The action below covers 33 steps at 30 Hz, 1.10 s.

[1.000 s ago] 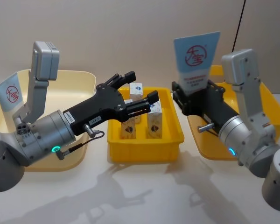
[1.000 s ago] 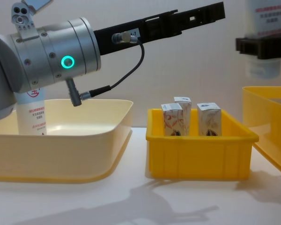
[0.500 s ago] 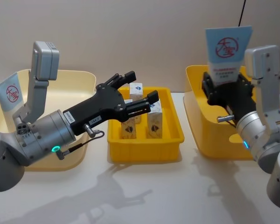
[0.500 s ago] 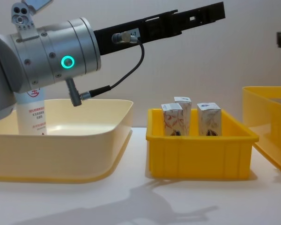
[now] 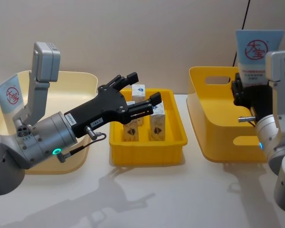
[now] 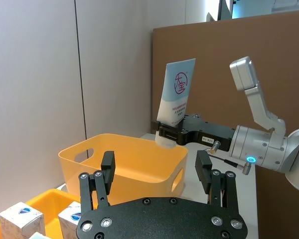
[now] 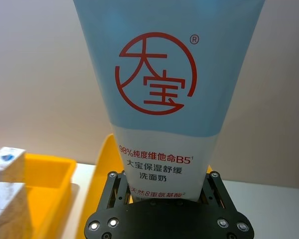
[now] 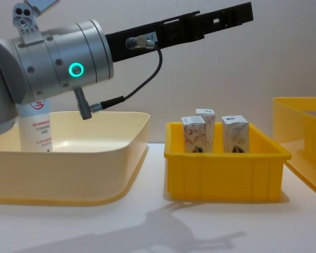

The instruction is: Bimanual collaborative sorting of washing and personal care products

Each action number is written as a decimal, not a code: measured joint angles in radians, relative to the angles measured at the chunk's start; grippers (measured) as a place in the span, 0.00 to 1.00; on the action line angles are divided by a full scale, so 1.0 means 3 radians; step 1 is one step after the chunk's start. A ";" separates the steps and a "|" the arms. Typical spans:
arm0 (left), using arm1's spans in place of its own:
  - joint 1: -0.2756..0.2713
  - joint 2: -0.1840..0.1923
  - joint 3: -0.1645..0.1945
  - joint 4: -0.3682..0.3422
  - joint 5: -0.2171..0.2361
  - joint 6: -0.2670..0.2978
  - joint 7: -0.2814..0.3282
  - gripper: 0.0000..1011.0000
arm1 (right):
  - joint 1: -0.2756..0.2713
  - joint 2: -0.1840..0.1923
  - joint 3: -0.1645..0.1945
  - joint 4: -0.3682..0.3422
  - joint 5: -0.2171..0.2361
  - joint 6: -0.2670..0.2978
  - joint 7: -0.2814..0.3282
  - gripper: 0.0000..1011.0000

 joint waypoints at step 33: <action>0.0000 0.0000 0.0000 0.0000 0.0000 0.0000 0.0000 0.99 | 0.0208 -0.0232 0.0151 0.0551 -0.0198 0.0009 -0.0304 0.53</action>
